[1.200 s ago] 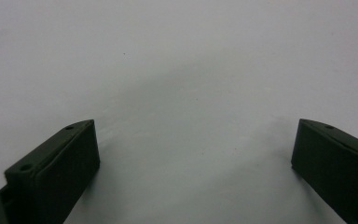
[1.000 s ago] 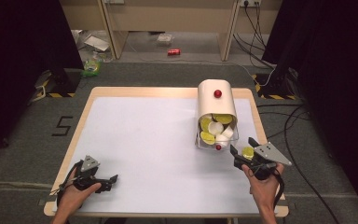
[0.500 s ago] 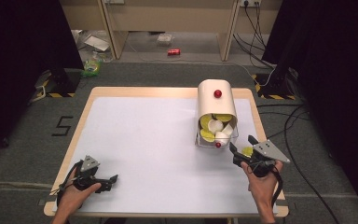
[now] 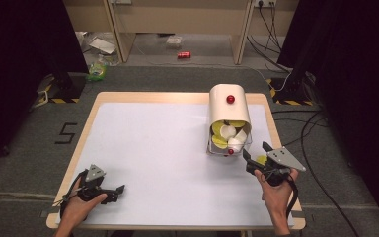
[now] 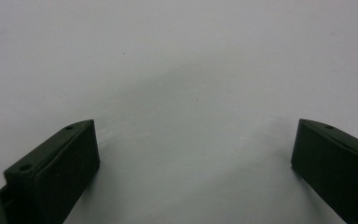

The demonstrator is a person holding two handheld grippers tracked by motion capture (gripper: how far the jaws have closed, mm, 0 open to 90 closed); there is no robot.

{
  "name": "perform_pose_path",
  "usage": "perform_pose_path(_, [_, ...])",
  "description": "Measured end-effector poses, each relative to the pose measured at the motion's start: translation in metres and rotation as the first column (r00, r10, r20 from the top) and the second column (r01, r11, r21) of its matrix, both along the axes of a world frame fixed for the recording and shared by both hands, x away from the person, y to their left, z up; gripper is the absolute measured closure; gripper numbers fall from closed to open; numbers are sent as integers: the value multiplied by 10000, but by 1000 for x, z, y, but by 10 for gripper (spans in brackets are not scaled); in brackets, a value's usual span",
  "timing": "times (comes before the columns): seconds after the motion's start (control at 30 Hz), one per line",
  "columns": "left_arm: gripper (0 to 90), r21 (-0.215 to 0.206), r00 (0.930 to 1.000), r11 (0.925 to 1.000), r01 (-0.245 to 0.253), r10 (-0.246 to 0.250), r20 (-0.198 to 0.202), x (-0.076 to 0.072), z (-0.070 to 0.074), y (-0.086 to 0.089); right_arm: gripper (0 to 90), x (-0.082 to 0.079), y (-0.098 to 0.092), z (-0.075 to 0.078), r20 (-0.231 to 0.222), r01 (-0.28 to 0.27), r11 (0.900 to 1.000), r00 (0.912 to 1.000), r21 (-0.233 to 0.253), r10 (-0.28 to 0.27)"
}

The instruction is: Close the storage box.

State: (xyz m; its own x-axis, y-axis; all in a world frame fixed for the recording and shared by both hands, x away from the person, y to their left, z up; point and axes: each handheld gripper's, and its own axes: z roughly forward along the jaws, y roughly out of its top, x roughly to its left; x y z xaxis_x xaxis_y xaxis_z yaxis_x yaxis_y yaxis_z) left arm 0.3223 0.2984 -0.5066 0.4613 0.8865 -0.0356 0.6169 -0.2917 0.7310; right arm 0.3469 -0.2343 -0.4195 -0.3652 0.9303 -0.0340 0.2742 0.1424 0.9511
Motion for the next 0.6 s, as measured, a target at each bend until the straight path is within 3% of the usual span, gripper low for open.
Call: perform_pose_path(0.6, [1, 11, 10000, 10000, 1, -1, -5, 0, 0, 0, 265, 6, 2, -3, 68, 156, 9999, 9999, -5, -156])
